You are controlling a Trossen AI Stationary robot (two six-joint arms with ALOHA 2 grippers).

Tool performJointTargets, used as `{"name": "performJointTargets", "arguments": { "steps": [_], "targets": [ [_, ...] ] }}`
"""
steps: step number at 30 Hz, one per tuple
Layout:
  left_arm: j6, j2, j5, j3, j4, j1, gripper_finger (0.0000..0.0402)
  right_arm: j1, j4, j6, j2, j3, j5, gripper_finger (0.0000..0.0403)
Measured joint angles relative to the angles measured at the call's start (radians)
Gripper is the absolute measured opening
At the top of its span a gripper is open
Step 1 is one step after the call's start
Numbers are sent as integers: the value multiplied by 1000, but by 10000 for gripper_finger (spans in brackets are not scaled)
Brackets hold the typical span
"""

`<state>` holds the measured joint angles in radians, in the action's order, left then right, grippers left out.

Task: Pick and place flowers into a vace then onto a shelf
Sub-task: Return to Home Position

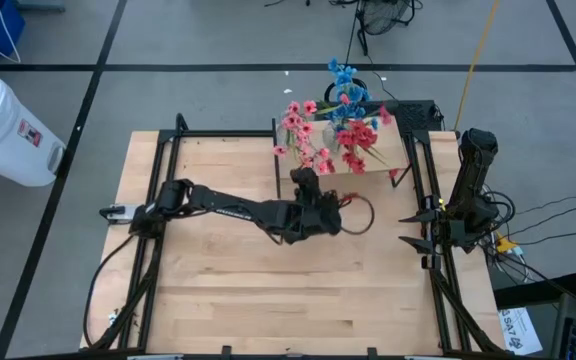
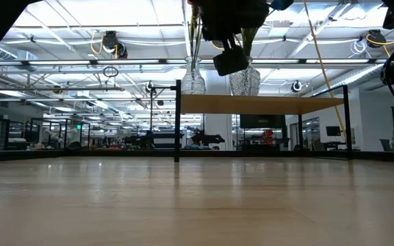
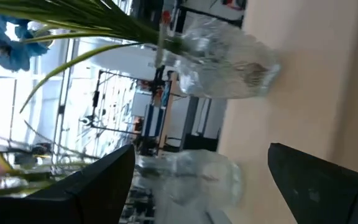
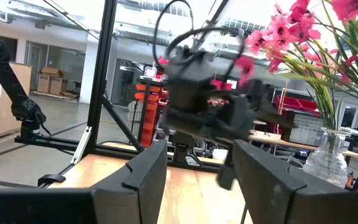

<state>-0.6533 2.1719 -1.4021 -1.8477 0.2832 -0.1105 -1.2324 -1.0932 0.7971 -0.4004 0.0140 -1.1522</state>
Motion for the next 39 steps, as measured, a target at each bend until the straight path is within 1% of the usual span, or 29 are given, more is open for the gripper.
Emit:
{"name": "performJointTargets", "arguments": {
  "steps": [3, 8, 10, 12, 13, 15, 17, 21, 22, 23, 26, 28, 30, 33, 36, 39],
  "targets": [
    [178, 0, 14, 0, 146, -27, 367, 0, 0, 0, 0, 0, 0, 174],
    [529, 0, 36, 0, 412, -74, 365, 0, 0, 0, 0, 0, 0, 176],
    [689, 0, 36, 0, 530, -97, 354, 0, 0, 0, 0, 0, 0, 178],
    [840, 0, 73, 0, 650, -118, 327, 0, 0, 0, 0, 0, 0, 178],
    [907, 0, 100, 0, 705, -126, 309, 0, 0, 0, 0, 0, 0, 178],
    [1038, 0, 154, 6, 804, -139, 258, 0, 0, 0, 0, 0, 0, 176],
    [1152, 0, 173, 22, 894, -148, 195, 0, 0, 0, 0, 0, 0, 174],
    [1400, 1, 177, 40, 1049, -166, 48, 0, 0, 0, 0, 0, 0, 175],
    [1456, 1, 180, 47, 1074, -171, 24, 0, 0, 0, 0, 0, 0, 176],
    [1493, 1, 185, 56, 1094, -177, 16, 0, 0, 0, 0, 0, 0, 177],
    [1549, -38, 190, 113, 1101, -213, 18, 0, 0, 0, 0, 0, 0, 177],
    [1593, -97, 183, 167, 1091, -254, 13, 0, 0, 0, 0, 0, 0, 176],
    [1608, -172, 152, 235, 1079, -294, 5, 0, 2, 0, 0, 0, 0, 174],
    [1646, -335, 131, 360, 1035, -345, 7, 0, 5, 0, 0, 0, -1, 174],
    [1675, -536, 39, 511, 929, -413, 4, 0, 6, 0, 0, 0, -1, 177],
    [1648, -735, -18, 656, 796, -481, 5, 0, 6, 0, 0, 0, -1, 178]
  ]
}}
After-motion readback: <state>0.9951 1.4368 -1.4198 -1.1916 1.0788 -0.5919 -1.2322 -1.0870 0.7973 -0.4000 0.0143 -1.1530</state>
